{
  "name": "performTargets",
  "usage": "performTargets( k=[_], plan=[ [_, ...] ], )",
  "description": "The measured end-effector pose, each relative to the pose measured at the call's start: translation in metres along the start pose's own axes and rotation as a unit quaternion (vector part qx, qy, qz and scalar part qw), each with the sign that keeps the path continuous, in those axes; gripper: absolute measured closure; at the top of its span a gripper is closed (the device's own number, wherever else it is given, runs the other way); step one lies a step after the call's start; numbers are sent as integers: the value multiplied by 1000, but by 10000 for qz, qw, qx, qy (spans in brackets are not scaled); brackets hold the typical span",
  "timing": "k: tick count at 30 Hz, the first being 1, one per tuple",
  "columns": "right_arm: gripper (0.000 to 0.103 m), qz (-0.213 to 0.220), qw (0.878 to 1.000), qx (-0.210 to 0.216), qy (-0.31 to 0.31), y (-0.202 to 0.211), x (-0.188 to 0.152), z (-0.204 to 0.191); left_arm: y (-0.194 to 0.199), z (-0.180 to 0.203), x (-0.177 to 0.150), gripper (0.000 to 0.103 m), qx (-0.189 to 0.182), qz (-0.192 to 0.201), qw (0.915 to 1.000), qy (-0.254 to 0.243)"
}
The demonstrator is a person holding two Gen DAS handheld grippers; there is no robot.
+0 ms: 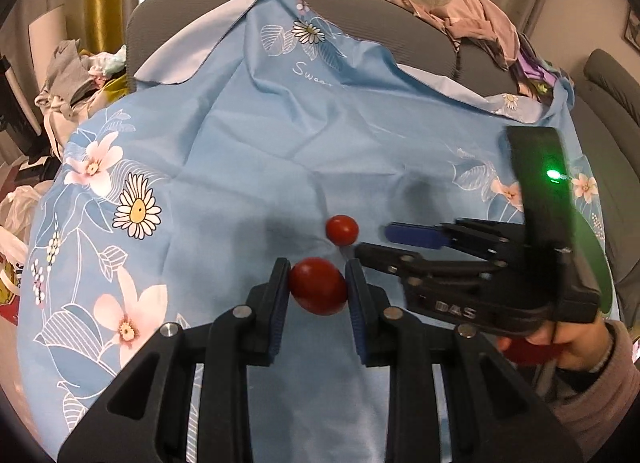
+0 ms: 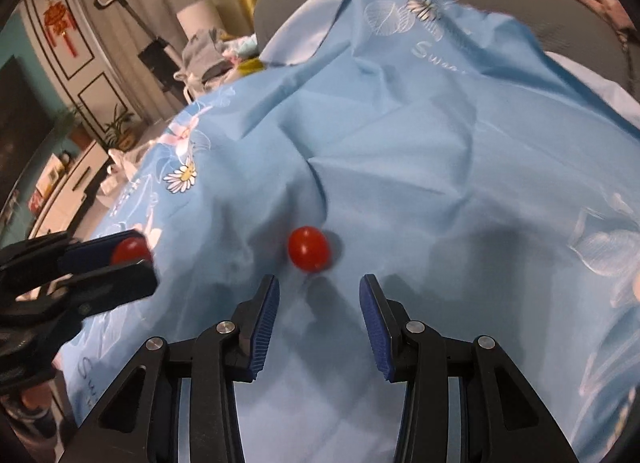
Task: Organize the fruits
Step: 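Grasp a red cherry tomato with the right gripper while the left gripper grasps another, then carry both cherry tomatoes into the green bowl and open both grippers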
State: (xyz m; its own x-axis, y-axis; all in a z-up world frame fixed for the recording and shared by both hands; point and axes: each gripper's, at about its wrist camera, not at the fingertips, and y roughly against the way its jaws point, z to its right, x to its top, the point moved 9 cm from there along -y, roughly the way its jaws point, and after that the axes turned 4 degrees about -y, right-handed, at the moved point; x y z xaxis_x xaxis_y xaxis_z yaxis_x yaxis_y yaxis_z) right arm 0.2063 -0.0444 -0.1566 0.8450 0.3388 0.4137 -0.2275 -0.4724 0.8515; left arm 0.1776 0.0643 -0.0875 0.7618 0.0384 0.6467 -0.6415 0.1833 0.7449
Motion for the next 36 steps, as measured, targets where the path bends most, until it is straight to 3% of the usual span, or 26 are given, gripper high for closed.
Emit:
performTargets(
  k=[8, 10, 16, 36],
  plan=[
    [60, -83, 9993, -127, 332, -26, 12, -9, 0, -4, -3, 75, -77, -24, 10000, 55],
    [75, -74, 9990, -218, 377, -28, 14, -9, 0, -5, -3, 75, -80, -25, 9999, 67],
    [75, -57, 9983, -441, 369, -20, 11, -7, 5, 1, -3, 75, -94, -8, 10000, 15],
    [75, 1099, 9908, -781, 127, 138, -26, -12, 46, 71, -17, 75, -262, 73, 9987, -434]
  ],
)
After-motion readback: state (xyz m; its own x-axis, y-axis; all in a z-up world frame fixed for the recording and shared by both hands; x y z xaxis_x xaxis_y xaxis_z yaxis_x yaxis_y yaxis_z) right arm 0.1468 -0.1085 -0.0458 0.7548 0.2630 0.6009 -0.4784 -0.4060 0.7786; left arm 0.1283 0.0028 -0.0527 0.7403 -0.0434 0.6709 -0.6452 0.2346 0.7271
